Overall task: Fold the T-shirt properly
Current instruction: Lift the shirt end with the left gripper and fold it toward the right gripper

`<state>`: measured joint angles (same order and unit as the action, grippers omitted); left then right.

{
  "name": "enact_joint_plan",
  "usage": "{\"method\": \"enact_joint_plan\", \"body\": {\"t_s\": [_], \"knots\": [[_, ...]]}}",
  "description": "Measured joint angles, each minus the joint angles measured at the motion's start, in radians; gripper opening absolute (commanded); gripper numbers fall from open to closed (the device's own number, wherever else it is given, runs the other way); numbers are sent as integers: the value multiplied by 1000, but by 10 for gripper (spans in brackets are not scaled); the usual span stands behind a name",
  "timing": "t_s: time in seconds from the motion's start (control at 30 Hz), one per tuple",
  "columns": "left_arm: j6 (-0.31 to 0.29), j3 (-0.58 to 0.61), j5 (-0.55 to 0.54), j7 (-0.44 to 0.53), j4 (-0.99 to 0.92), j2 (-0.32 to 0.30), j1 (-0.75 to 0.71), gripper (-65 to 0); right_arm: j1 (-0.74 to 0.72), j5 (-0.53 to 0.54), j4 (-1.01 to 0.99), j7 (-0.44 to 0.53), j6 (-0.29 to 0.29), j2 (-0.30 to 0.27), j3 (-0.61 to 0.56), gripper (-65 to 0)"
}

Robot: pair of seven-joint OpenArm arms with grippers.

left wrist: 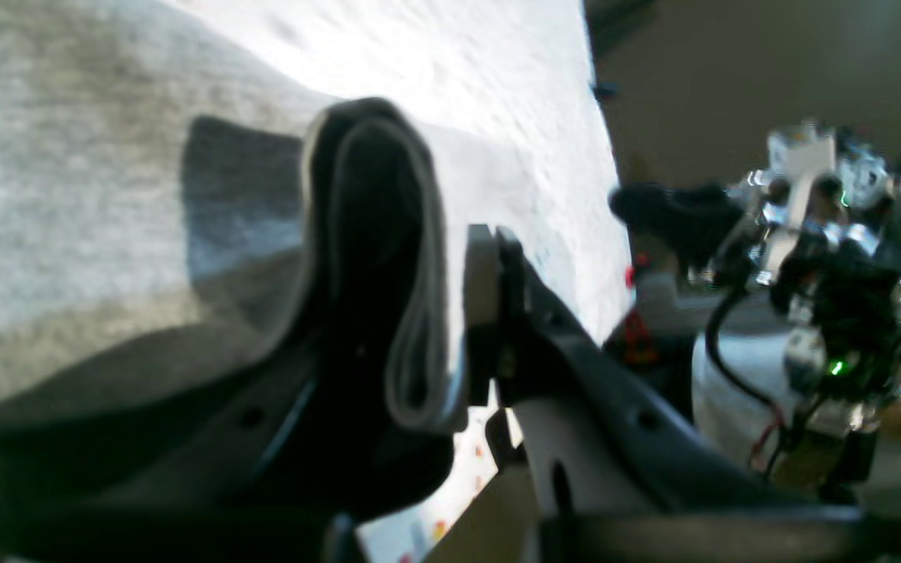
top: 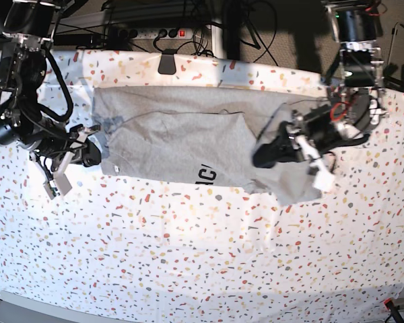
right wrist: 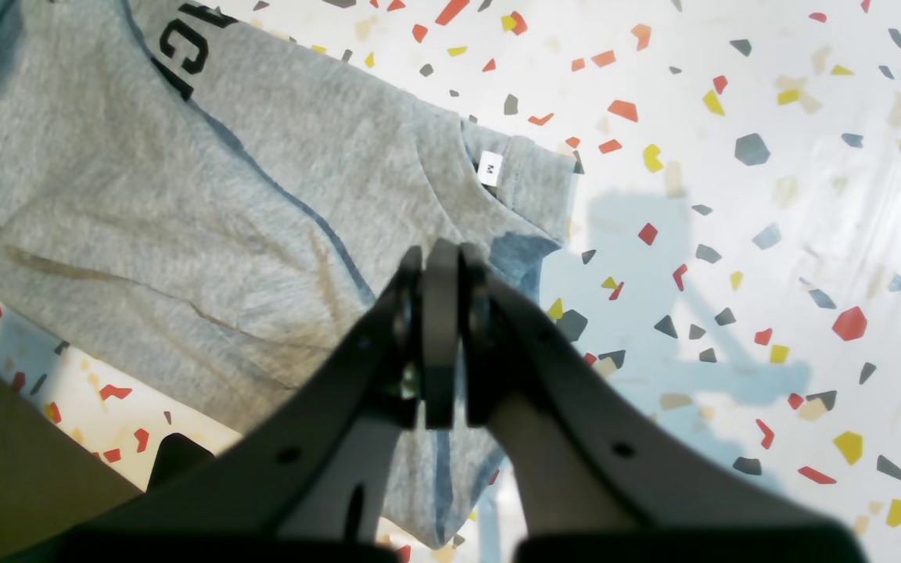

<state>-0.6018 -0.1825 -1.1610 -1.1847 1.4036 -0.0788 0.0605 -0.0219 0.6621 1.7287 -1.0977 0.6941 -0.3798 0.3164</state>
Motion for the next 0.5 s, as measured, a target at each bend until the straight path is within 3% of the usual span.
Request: {"method": "enact_joint_plan", "body": {"t_s": [0.17, 0.33, 0.37, 0.43, 0.5], "knots": [[5, 111, 150, 130, 0, 74, 3, -650, 0, 0, 0, 0, 0, 0, 0, -650], [17, 186, 277, 195, 0, 84, 6, -650, 0, 0, 0, 0, 0, 0, 0, -650], [17, 196, 293, 209, 0, 84, 6, -594, 0, 0, 0, 0, 0, 0, 0, -650], [16, 210, 296, 232, 0, 84, 6, -418, 0, 0, 0, 0, 0, 0, 0, -650], [16, 218, 285, 252, 0, 84, 6, -310, 0, 3, 0, 0, 0, 0, 0, -650]]}}
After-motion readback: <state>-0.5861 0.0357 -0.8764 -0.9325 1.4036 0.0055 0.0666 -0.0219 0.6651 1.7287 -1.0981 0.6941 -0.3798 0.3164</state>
